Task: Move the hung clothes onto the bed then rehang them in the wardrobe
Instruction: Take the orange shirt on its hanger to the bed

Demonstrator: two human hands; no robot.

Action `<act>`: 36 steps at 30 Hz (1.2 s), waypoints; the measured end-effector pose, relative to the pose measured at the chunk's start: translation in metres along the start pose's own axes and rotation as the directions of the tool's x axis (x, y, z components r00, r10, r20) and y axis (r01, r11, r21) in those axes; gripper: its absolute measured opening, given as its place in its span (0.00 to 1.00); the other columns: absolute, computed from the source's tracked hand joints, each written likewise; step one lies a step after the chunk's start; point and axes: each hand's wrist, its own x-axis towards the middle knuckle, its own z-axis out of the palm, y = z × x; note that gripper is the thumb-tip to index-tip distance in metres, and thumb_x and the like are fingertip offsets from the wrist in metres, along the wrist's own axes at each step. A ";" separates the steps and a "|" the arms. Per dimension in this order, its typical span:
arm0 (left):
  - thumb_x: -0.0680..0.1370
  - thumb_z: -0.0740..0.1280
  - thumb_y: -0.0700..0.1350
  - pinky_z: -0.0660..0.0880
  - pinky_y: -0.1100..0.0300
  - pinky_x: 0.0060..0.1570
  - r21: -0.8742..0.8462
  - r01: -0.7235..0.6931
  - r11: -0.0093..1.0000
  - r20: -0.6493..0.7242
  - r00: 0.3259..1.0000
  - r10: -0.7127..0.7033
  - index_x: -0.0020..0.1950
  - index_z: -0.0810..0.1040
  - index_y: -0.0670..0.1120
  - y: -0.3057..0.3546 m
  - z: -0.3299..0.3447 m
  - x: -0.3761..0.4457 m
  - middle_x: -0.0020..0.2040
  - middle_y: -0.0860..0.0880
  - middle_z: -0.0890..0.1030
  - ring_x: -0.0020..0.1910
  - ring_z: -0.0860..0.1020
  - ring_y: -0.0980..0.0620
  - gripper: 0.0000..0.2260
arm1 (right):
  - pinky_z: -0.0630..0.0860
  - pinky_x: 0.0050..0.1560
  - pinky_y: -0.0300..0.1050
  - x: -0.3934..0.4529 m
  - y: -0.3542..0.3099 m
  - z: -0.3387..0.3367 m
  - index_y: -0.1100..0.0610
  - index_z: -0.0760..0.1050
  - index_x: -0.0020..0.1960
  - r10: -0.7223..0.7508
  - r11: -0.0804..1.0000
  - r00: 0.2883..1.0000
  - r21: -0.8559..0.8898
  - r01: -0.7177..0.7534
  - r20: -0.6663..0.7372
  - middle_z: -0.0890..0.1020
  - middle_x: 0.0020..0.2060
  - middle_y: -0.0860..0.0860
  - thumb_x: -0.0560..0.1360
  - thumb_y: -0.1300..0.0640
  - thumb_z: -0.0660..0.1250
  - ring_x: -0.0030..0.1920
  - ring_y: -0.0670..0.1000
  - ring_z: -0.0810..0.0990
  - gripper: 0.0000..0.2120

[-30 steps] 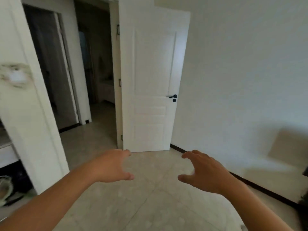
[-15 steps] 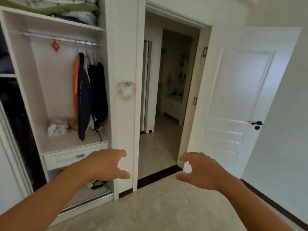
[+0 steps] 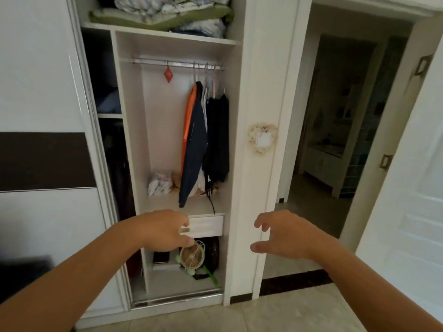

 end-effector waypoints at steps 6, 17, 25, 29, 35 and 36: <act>0.79 0.63 0.62 0.65 0.64 0.59 -0.106 0.067 0.992 -0.030 0.997 -0.071 0.76 0.64 0.49 -0.038 -0.039 0.072 0.73 0.50 0.68 0.66 0.70 0.54 0.30 | 0.73 0.63 0.48 0.114 -0.001 -0.025 0.48 0.69 0.70 -0.131 0.991 0.991 -0.037 0.130 -0.008 0.74 0.65 0.47 0.75 0.36 0.66 0.62 0.50 0.75 0.28; 0.80 0.63 0.58 0.71 0.58 0.61 -0.143 0.091 0.986 -0.175 0.978 -0.115 0.66 0.72 0.52 -0.109 -0.110 0.185 0.59 0.51 0.74 0.57 0.73 0.54 0.18 | 0.78 0.51 0.48 0.281 -0.024 -0.062 0.51 0.74 0.59 -0.212 0.971 0.976 -0.126 0.205 -0.044 0.78 0.51 0.48 0.75 0.40 0.66 0.50 0.51 0.78 0.19; 0.79 0.65 0.57 0.74 0.60 0.58 -0.167 -0.008 0.986 -0.194 0.981 -0.025 0.68 0.73 0.48 -0.192 -0.152 0.268 0.60 0.51 0.77 0.55 0.76 0.55 0.21 | 0.79 0.56 0.49 0.388 -0.062 -0.077 0.51 0.73 0.66 -0.189 0.981 0.976 -0.070 0.182 -0.111 0.79 0.56 0.47 0.73 0.37 0.69 0.53 0.49 0.79 0.27; 0.78 0.67 0.56 0.77 0.54 0.56 -0.178 -0.057 0.982 -0.213 0.977 0.018 0.59 0.78 0.44 -0.242 -0.186 0.312 0.56 0.44 0.81 0.52 0.80 0.48 0.18 | 0.78 0.57 0.50 0.448 -0.085 -0.092 0.50 0.73 0.66 -0.138 0.990 0.980 -0.042 0.133 -0.142 0.78 0.58 0.46 0.72 0.36 0.69 0.55 0.48 0.78 0.28; 0.78 0.67 0.57 0.73 0.55 0.62 -0.128 -0.107 0.986 -0.276 0.959 0.068 0.68 0.74 0.47 -0.288 -0.234 0.369 0.60 0.49 0.77 0.58 0.75 0.52 0.22 | 0.78 0.56 0.49 0.521 -0.112 -0.120 0.51 0.74 0.65 -0.090 0.996 0.973 -0.008 0.090 -0.212 0.79 0.55 0.46 0.72 0.38 0.70 0.53 0.49 0.79 0.26; 0.78 0.67 0.57 0.73 0.58 0.60 -0.113 -0.112 0.987 -0.289 0.954 0.076 0.68 0.74 0.47 -0.295 -0.242 0.380 0.58 0.50 0.77 0.56 0.75 0.53 0.22 | 0.78 0.55 0.49 0.532 -0.115 -0.125 0.51 0.75 0.64 -0.092 0.996 0.971 -0.011 0.091 -0.221 0.79 0.53 0.46 0.73 0.39 0.70 0.52 0.49 0.79 0.25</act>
